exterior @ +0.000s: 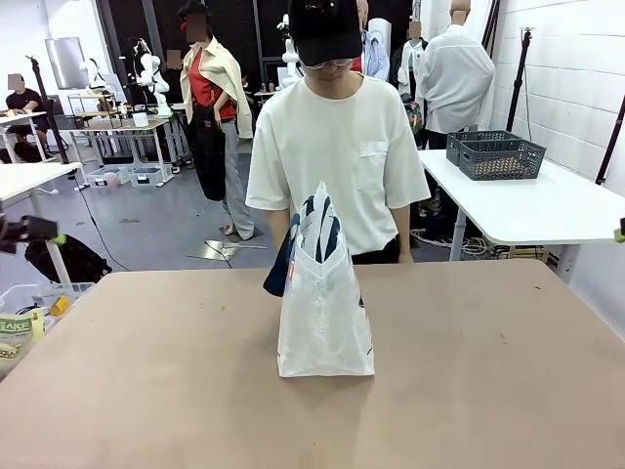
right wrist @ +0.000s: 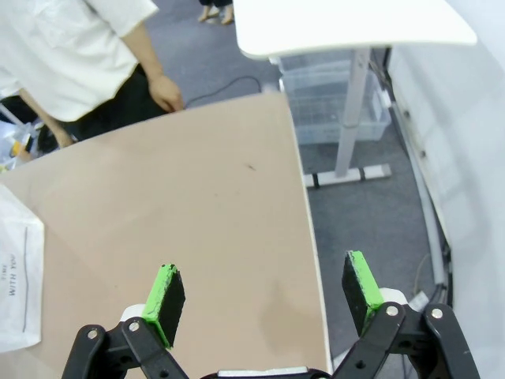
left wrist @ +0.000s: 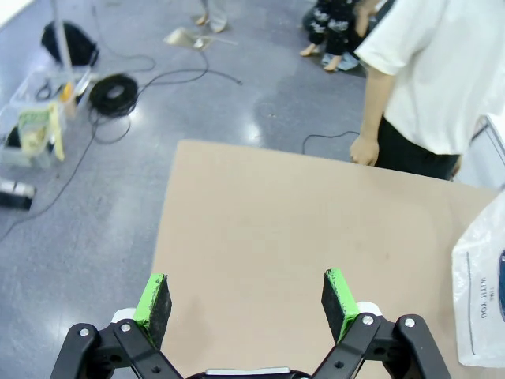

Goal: Transfer purchased items from the store into the shopping bag.
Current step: Open the Reusable shopping bag in the center of the table.

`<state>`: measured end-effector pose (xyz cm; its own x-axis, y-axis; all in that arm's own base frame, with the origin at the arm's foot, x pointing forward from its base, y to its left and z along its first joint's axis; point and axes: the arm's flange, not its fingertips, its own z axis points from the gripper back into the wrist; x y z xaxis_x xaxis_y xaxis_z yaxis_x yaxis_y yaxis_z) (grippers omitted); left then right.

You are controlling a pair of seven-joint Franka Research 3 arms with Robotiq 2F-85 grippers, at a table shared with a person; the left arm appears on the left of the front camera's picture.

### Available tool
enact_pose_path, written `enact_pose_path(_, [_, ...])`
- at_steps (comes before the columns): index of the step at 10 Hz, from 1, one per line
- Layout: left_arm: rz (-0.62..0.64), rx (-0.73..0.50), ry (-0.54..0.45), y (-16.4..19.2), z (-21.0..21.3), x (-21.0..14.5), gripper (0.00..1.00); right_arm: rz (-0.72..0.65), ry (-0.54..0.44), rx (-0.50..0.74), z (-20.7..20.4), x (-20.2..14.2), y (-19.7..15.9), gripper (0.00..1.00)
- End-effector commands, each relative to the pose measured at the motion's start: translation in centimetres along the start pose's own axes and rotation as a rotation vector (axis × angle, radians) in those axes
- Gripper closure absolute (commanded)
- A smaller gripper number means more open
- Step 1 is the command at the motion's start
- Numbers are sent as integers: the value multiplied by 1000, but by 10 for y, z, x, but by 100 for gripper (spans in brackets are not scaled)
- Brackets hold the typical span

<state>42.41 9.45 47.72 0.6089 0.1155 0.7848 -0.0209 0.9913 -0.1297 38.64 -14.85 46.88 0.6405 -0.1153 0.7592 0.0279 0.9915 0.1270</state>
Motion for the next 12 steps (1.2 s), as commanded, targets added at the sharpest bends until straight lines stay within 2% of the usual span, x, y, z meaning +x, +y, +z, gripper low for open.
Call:
enact_pose_path(1, [-127, -30, -12, -40, -7, 32, 0, 55, -10, 31, 22, 21, 39, 0])
enact_pose_path(4, [-241, -125, -12, -103, -24, 60, 0, 157, -30, 122, 40, 45, 103, 0])
enact_pose_path(5, [-258, -184, -24, -128, -26, 67, 0, 166, -34, 198, 49, 50, 125, 0])
enact_pose_path(6, [-288, -252, -19, -161, -30, 76, 0, 211, -18, 289, 56, 55, 153, 0])
enact_pose_path(8, [-387, -325, -37, -220, -32, 83, 0, 291, 25, 355, 65, 55, 206, 0])
enact_pose_path(9, [-396, -369, -35, -240, -31, 85, 0, 340, 29, 377, 66, 53, 226, 0])
enact_pose_path(10, [-398, -389, -38, -253, -27, 85, 0, 363, 42, 366, 63, 52, 240, 0])
enact_pose_path(11, [-423, -332, -23, -249, -24, 82, 0, 347, 44, 340, 61, 53, 233, 0])
enact_pose_path(12, [-390, -350, -42, -267, -14, 77, 0, 348, 25, 364, 73, 47, 241, 0])
